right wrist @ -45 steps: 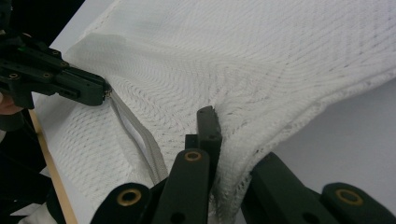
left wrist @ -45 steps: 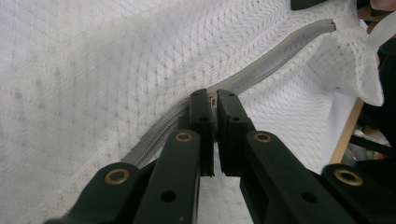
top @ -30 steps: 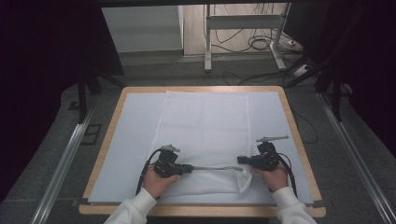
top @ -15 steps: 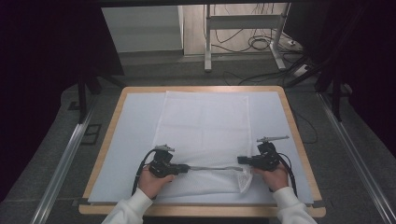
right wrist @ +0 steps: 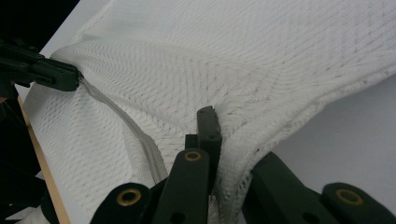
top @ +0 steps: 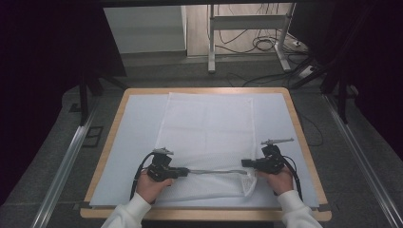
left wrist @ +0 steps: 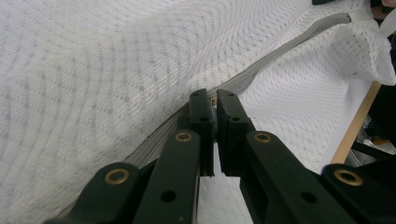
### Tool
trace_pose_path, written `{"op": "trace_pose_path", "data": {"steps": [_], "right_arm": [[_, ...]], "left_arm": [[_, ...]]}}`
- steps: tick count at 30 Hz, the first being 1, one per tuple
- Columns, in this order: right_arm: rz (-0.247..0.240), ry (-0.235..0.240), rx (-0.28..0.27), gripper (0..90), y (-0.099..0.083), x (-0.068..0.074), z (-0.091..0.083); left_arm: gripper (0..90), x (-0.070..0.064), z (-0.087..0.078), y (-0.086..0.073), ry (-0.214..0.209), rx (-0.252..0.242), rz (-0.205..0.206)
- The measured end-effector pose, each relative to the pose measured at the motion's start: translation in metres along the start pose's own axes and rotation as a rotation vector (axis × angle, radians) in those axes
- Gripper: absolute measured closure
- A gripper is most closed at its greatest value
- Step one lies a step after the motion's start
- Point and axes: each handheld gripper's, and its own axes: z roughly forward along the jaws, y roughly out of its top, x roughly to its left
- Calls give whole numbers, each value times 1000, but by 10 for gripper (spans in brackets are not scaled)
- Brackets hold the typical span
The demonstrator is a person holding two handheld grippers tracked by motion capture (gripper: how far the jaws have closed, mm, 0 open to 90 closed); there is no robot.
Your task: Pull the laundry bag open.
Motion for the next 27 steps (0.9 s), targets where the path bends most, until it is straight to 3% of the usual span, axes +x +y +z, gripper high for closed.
{"op": "trace_pose_path", "data": {"steps": [27], "right_arm": [[-3, 3, 1, 886, 0, 0, 1]], "left_arm": [[873, 12, -16, -8, 11, -17, -25]]}}
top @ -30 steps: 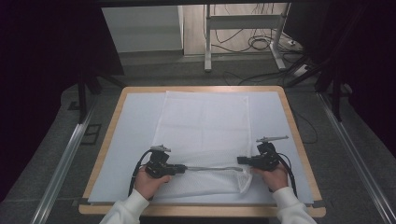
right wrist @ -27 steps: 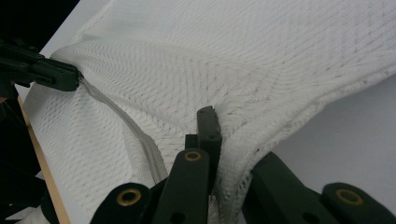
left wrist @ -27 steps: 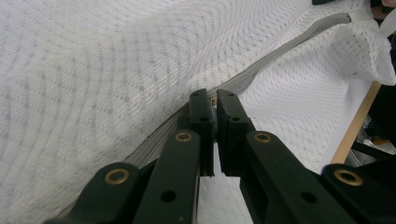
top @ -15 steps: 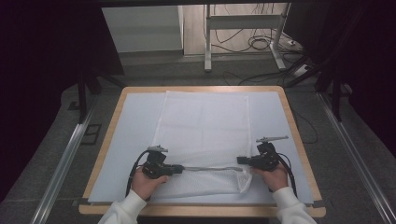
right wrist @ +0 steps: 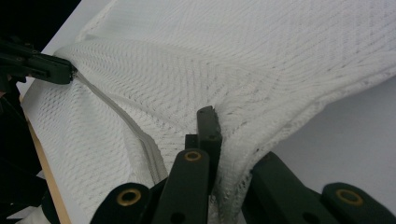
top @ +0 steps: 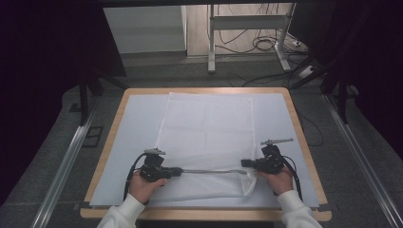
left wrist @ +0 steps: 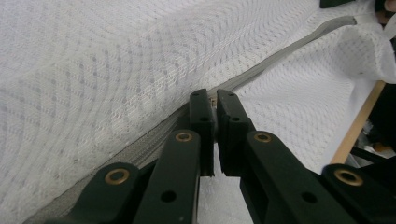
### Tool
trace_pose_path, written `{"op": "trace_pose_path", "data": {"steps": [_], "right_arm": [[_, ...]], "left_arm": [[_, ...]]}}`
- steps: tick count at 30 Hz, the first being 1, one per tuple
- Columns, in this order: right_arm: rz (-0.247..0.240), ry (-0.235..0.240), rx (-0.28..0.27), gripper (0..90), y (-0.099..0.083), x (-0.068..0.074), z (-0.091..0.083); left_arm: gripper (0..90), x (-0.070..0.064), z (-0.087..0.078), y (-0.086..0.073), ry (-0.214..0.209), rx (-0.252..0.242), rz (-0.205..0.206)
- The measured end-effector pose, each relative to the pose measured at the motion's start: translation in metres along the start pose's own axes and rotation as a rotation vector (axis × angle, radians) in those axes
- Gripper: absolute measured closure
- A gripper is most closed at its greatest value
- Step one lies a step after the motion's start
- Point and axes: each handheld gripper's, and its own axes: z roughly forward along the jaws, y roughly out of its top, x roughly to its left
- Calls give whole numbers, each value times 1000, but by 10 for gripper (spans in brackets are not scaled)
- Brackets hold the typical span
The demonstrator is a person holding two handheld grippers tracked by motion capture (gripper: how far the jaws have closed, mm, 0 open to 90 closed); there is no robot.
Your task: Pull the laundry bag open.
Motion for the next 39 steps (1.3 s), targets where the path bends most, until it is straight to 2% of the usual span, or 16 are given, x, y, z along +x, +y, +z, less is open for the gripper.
{"op": "trace_pose_path", "data": {"steps": [31, 33, 39], "right_arm": [[-7, 0, -3, 886, 0, 0, 0], [-7, -4, -3, 886, 0, 0, 0], [-4, -4, -3, 886, 0, -1, 0]], "left_arm": [[872, 16, -19, -9, 12, -26, -31], [872, 17, -20, -10, 22, -25, -31], [872, 24, -27, -13, 24, -36, -52]]}}
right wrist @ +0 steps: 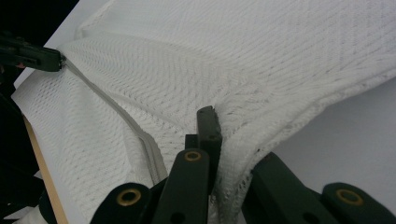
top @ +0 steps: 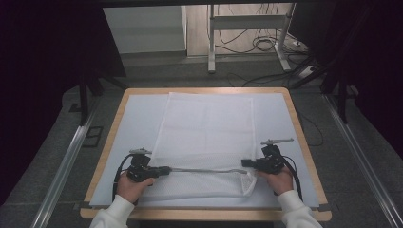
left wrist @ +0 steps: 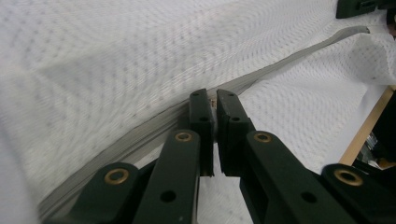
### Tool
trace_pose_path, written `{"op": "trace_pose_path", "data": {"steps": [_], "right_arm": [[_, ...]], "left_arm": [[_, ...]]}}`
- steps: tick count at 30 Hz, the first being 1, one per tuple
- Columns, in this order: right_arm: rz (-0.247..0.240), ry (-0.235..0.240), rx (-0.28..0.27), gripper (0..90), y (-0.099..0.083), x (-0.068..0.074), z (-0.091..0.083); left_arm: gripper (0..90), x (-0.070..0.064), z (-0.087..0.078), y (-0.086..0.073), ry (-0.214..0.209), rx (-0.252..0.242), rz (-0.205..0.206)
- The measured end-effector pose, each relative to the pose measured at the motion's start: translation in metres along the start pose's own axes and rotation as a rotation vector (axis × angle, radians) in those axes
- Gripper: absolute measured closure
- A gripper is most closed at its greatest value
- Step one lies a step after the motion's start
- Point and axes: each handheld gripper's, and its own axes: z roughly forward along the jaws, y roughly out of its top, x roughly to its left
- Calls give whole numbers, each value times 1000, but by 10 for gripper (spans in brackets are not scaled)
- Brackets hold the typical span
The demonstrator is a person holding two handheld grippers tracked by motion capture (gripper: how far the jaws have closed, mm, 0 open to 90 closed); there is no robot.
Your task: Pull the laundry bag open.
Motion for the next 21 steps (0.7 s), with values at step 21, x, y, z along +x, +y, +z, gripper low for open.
{"op": "trace_pose_path", "data": {"steps": [21], "right_arm": [[1, -6, 3, 886, -1, 0, 0]], "left_arm": [[872, 14, -17, -8, 28, -29, -24]]}}
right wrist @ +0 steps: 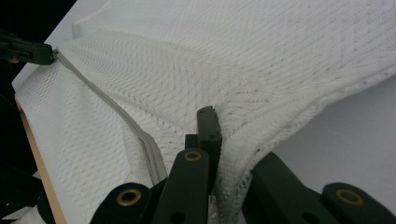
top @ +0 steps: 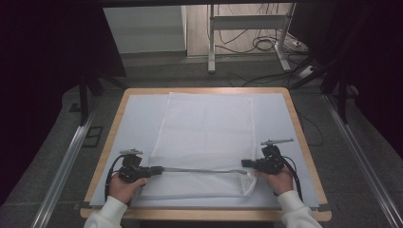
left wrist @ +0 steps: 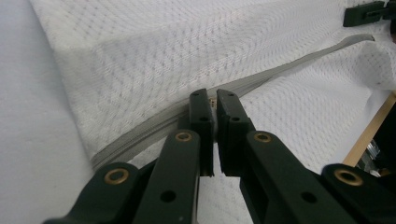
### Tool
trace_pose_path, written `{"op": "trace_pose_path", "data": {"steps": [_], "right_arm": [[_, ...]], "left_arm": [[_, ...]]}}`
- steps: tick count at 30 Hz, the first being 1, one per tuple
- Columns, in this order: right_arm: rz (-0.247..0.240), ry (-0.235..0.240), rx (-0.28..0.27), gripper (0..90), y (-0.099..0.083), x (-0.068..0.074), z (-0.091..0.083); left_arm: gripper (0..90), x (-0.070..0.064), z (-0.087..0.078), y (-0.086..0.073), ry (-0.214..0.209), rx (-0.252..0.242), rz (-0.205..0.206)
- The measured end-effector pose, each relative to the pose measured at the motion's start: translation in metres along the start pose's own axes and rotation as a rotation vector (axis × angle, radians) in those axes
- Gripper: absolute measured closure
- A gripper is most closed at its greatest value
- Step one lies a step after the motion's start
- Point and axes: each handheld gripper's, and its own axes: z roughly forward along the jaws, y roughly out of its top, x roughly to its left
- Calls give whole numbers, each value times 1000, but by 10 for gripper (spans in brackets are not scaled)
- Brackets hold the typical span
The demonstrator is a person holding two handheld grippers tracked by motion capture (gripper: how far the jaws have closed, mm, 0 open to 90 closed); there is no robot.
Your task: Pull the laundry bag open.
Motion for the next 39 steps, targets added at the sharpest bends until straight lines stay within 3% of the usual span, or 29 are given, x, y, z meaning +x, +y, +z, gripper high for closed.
{"op": "trace_pose_path", "data": {"steps": [19, 39], "right_arm": [[-1, 6, 1, 886, 0, 0, 1], [-1, 5, 2, 886, 0, -1, 1]], "left_arm": [[872, 16, -15, -9, 22, -26, -44], [872, 24, -22, -14, 29, -26, -62]]}}
